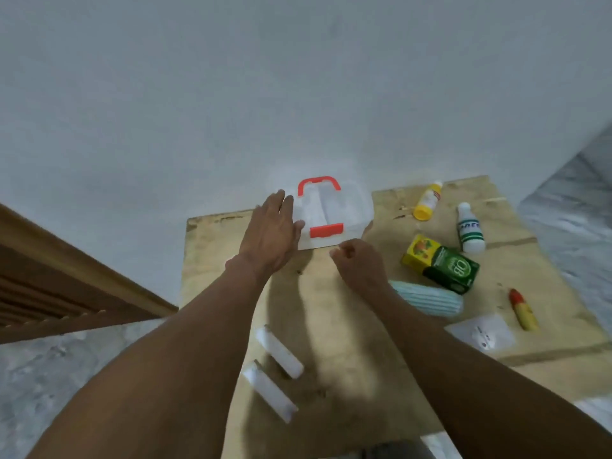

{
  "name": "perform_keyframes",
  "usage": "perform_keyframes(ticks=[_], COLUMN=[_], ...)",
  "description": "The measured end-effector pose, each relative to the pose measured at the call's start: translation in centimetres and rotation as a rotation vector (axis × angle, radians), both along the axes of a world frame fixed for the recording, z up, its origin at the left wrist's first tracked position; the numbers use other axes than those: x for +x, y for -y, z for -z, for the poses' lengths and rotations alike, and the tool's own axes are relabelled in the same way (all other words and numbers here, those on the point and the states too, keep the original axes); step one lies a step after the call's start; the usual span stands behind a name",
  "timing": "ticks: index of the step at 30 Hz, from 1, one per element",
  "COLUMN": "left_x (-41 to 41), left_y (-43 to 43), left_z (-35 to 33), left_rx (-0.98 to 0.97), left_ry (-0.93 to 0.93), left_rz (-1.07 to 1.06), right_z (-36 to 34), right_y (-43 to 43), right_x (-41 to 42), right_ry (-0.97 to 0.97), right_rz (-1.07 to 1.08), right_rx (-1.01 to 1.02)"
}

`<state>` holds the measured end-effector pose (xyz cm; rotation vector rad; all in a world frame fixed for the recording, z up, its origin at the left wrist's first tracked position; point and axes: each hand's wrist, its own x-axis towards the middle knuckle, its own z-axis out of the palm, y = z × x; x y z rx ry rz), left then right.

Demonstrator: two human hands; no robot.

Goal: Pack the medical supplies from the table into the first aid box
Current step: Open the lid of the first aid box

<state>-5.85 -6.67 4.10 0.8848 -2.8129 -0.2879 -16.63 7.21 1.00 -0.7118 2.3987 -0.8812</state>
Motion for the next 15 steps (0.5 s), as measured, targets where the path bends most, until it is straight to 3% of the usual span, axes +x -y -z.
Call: perform_keyframes(ticks=[6, 11, 15], left_x=[0.5, 0.4, 0.7], left_y=[2.0, 3.2, 2.6], left_z=[3.1, 4.3, 4.1], left_rx=[0.010, 0.025, 0.093], left_ry=[-0.084, -0.196, -0.299], left_rz=[0.109, 0.173, 0.135], right_z=[0.2, -0.4, 0.5], right_y=[2.0, 4.4, 5.2], right_x=[1.6, 1.9, 1.9], right_ry=[0.602, 0.824, 0.881], right_rz=[0.518, 0.678, 0.750], right_rx=[-0.367, -0.528, -0.591])
